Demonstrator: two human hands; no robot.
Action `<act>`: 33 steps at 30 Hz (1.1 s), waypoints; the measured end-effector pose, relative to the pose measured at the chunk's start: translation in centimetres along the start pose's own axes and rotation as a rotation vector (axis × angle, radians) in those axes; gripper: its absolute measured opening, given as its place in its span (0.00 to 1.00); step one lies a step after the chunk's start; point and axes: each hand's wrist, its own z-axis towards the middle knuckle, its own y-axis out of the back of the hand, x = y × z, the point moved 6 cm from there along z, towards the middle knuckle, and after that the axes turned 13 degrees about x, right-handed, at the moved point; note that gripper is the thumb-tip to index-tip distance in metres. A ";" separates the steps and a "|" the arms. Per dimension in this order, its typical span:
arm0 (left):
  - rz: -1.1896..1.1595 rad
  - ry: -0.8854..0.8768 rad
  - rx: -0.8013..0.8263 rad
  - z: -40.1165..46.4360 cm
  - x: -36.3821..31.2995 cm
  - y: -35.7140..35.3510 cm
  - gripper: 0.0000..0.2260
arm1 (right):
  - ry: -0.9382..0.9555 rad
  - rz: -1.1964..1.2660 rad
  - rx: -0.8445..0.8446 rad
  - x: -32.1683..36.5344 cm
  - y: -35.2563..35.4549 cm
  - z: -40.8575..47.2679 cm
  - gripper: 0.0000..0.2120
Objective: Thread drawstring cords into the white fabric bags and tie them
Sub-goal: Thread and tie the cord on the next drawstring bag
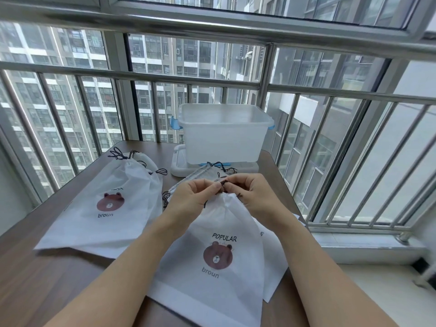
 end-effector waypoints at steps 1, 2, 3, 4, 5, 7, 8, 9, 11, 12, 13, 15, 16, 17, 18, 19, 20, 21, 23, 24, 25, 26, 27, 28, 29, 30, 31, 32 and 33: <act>0.091 -0.043 -0.011 -0.1 -0.5 0.0 0.07 | -0.025 0.010 0.019 -0.1 -0.1 0.0 0.06; 0.204 -0.097 -0.022 -0.2 -1.0 -0.1 0.06 | -0.050 0.023 0.039 -0.2 -0.1 -0.1 0.07; 0.324 -0.158 -0.038 -0.3 -1.5 -0.1 0.05 | -0.075 0.042 0.060 -0.3 -0.1 -0.1 0.07; 0.434 -0.212 -0.053 -0.4 -1.9 -0.1 0.04 | -0.099 0.067 0.085 -0.3 0.0 -0.2 0.08; 0.514 -0.254 -0.059 -0.5 -2.2 -0.2 0.04 | -0.123 0.094 0.110 -0.4 0.0 -0.3 0.08; 0.567 -0.289 -0.034 -0.5 -2.3 -0.4 0.05 | -0.171 0.150 0.155 -0.7 0.2 -0.5 0.09; 0.570 -0.290 -0.011 -0.5 -2.3 -0.5 0.05 | -0.199 0.182 0.176 -0.8 0.3 -0.7 0.08; 0.573 -0.288 0.010 -0.5 -2.2 -0.7 0.05 | -0.227 0.216 0.194 -1.0 0.3 -0.8 0.08; 0.596 -0.292 0.038 -0.4 -2.1 -0.8 0.05 | -0.273 0.272 0.220 -1.2 0.3 -1.1 0.06; 0.613 -0.301 0.046 -0.4 -2.2 -0.8 0.05 | -0.286 0.290 0.232 -1.2 0.3 -1.2 0.06; 0.628 -0.309 0.052 -0.4 -2.2 -0.8 0.05 | -0.295 0.299 0.243 -1.2 0.3 -1.2 0.06; 0.643 -0.322 0.066 -0.4 -2.4 -0.8 0.05 | -0.305 0.283 0.259 -1.2 0.3 -1.2 0.07; 0.650 -0.323 0.071 -0.4 -2.4 -0.9 0.05 | -0.310 0.264 0.262 -1.1 0.4 -1.3 0.08; 0.659 -0.319 0.071 -0.5 -2.4 -1.0 0.06 | -0.313 0.246 0.265 -1.1 0.5 -1.3 0.09; 0.669 -0.310 0.067 -0.5 -2.4 -1.0 0.06 | -0.318 0.232 0.266 -1.0 0.5 -1.3 0.11; 0.676 -0.299 0.061 -0.4 -2.3 -0.9 0.06 | -0.322 0.223 0.263 -1.1 0.6 -1.3 0.13; 0.680 -0.289 0.057 -0.3 -2.1 -0.7 0.06 | -0.322 0.214 0.257 -1.0 0.6 -1.3 0.14; 0.681 -0.281 0.055 -0.2 -2.0 -0.5 0.06 | -0.317 0.212 0.250 -1.0 0.6 -1.3 0.14; 0.663 -0.274 0.052 -0.2 -2.0 -0.4 0.05 | -0.303 0.254 0.257 -0.9 0.3 -1.3 0.13; 0.644 -0.270 0.052 -0.1 -2.0 -0.3 0.04 | -0.305 0.311 0.270 -0.8 0.1 -1.3 0.12; 0.624 -0.270 0.052 -0.2 -2.0 -0.3 0.04 | -0.315 0.382 0.283 -0.8 -0.1 -1.4 0.12; 0.609 -0.279 0.056 -0.2 -2.1 -0.4 0.04 | -0.330 0.451 0.294 -0.8 -0.3 -1.5 0.12; 0.606 -0.296 0.061 -0.3 -2.2 -0.5 0.04 | -0.348 0.509 0.298 -1.0 -0.4 -1.6 0.11; 0.610 -0.316 0.068 -0.4 -2.3 -0.6 0.04 | -0.368 0.553 0.296 -1.1 -0.4 -1.7 0.10; 0.617 -0.333 0.074 -0.4 -2.4 -0.7 0.04 | -0.384 0.584 0.290 -1.2 -0.5 -1.7 0.09; 0.624 -0.348 0.079 -0.4 -2.5 -0.8 0.03 | -0.397 0.609 0.285 -1.4 -0.5 -1.8 0.08; 0.631 -0.361 0.084 -0.5 -2.5 -0.8 0.03 | -0.406 0.633 0.283 -1.5 -0.6 -1.8 0.08; 0.636 -0.370 0.087 -0.4 -2.5 -0.7 0.03 | -0.410 0.656 0.284 -1.6 -0.6 -1.8 0.08; 0.636 -0.374 0.089 -0.5 -2.5 -0.7 0.03 | -0.411 0.676 0.281 -1.6 -0.7 -1.7 0.08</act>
